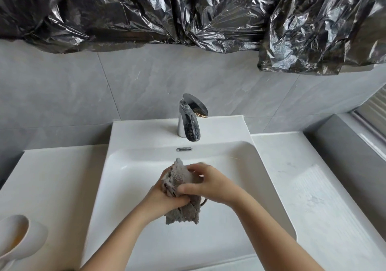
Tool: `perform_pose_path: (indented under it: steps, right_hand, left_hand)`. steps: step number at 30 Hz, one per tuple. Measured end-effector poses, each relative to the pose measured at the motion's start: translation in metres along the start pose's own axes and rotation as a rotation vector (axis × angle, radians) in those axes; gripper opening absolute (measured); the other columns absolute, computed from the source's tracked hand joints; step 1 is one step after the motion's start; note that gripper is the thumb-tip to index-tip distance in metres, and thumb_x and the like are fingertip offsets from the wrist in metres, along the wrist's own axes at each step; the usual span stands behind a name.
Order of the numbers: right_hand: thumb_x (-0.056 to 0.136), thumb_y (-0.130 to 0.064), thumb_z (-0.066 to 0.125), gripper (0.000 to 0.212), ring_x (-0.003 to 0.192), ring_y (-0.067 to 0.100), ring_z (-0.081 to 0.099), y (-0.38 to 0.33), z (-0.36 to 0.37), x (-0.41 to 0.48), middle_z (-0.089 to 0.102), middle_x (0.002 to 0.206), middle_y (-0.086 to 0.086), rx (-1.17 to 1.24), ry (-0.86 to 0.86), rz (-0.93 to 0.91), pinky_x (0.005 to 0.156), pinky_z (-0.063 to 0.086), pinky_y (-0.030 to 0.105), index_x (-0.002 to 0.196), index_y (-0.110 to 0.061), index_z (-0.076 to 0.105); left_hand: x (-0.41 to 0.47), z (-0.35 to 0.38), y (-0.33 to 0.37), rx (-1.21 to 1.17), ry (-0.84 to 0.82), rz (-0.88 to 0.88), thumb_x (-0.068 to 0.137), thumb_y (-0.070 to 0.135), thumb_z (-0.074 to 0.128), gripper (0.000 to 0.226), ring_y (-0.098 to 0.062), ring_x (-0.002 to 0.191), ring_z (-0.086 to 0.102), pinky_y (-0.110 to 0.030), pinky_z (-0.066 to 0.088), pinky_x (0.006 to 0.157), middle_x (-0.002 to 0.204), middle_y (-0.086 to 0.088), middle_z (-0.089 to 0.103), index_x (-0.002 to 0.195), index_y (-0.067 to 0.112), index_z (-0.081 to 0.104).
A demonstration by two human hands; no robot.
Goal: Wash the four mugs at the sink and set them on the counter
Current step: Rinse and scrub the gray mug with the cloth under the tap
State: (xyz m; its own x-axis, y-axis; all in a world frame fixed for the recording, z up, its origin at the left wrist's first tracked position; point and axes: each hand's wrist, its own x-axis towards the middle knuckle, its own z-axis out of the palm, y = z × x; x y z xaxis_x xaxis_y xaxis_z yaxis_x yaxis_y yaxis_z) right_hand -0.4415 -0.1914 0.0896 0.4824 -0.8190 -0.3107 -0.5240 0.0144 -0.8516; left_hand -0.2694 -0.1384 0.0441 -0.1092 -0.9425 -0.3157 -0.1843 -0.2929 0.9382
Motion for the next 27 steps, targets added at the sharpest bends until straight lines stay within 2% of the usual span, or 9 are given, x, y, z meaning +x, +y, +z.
perform_pose_path:
  steps: [2,5,7,11,15,19,21,23,27]
  right_hand:
    - [0.086,-0.039,0.072,0.042,0.115,0.003,0.056,0.015,-0.005,-0.005,0.058,0.125,-0.009,0.261,0.130,0.065,0.098,0.048,0.029,0.124,-0.025,0.061]
    - [0.096,-0.039,0.056,0.037,0.103,0.018,0.065,0.032,0.003,-0.008,0.067,0.118,0.002,0.542,0.060,0.249,0.085,0.053,0.038,0.123,-0.013,0.059]
    - [0.098,-0.035,0.057,0.037,0.093,0.026,0.065,0.036,0.013,-0.009,0.067,0.113,0.011,0.774,-0.043,0.242,0.082,0.057,0.046,0.123,-0.009,0.060]
    - [0.088,-0.032,0.063,0.043,0.097,0.028,0.062,0.041,0.021,-0.012,0.065,0.111,0.013,0.764,-0.044,0.100,0.092,0.051,0.059,0.128,-0.017,0.059]
    - [0.087,-0.036,0.066,0.048,0.099,0.027,0.059,0.046,0.021,-0.014,0.062,0.113,0.012,0.825,-0.050,0.049,0.087,0.055,0.056,0.131,-0.019,0.058]
    - [0.082,-0.049,0.072,0.062,0.092,0.023,0.053,0.051,0.015,-0.019,0.058,0.108,0.009,0.809,-0.137,-0.019,0.083,0.056,0.051,0.135,-0.021,0.055]
    - [0.082,-0.053,0.068,0.060,0.090,0.023,0.057,0.053,0.017,-0.019,0.062,0.109,0.005,0.786,-0.078,0.016,0.077,0.057,0.044,0.134,-0.026,0.053]
    - [0.089,-0.054,0.058,0.048,0.085,0.023,0.060,0.051,0.021,-0.016,0.061,0.105,0.004,0.716,0.070,0.063,0.069,0.055,0.037,0.125,-0.023,0.054]
    - [0.089,-0.052,0.052,0.041,0.069,0.020,0.041,0.047,0.023,-0.008,0.040,0.073,0.002,0.614,0.359,0.025,0.053,0.039,0.025,0.080,-0.012,0.045]
  left_hand:
    - [-0.002,-0.001,-0.003,-0.136,-0.004,-0.027,0.057,0.034,0.080,0.060,-0.014,0.100,0.069,-0.030,0.055,0.084,0.102,0.005,0.075,0.113,0.021,0.063]
    - [-0.001,0.000,-0.002,-0.278,0.022,-0.052,0.049,0.043,0.081,0.069,-0.010,0.098,0.069,-0.018,0.053,0.077,0.104,0.005,0.075,0.112,0.019,0.064]
    - [0.000,0.001,0.000,-0.311,0.007,-0.055,0.050,0.042,0.079,0.068,-0.011,0.098,0.070,-0.017,0.053,0.074,0.104,0.003,0.075,0.112,0.018,0.064]
    - [0.002,0.005,0.009,-0.541,0.018,-0.122,0.070,0.025,0.076,0.045,-0.020,0.089,0.072,-0.026,0.056,0.067,0.097,-0.009,0.075,0.110,0.008,0.066]
    - [0.004,-0.004,0.014,-0.681,0.168,-0.165,0.085,0.022,0.053,0.019,-0.016,0.053,0.064,-0.022,0.048,0.043,0.070,-0.006,0.070,0.093,0.010,0.065]
    - [0.008,-0.009,0.015,-0.359,0.273,-0.220,0.097,0.005,0.051,0.016,-0.018,0.041,0.050,-0.019,0.034,0.039,0.056,-0.009,0.058,0.088,0.012,0.062]
    - [0.009,-0.004,0.015,-0.237,0.274,-0.176,0.094,0.002,0.047,0.029,-0.019,0.044,0.041,-0.022,0.031,0.044,0.055,-0.013,0.052,0.096,0.027,0.063]
    - [0.007,0.002,0.014,-0.198,0.271,-0.162,0.082,0.007,0.044,0.041,-0.020,0.053,0.040,-0.034,0.032,0.051,0.059,-0.016,0.053,0.097,0.041,0.063]
    - [0.001,0.012,0.014,-0.181,0.320,-0.254,0.080,-0.006,0.036,0.045,-0.021,0.046,0.038,-0.037,0.026,0.052,0.045,-0.012,0.045,0.070,0.028,0.064]
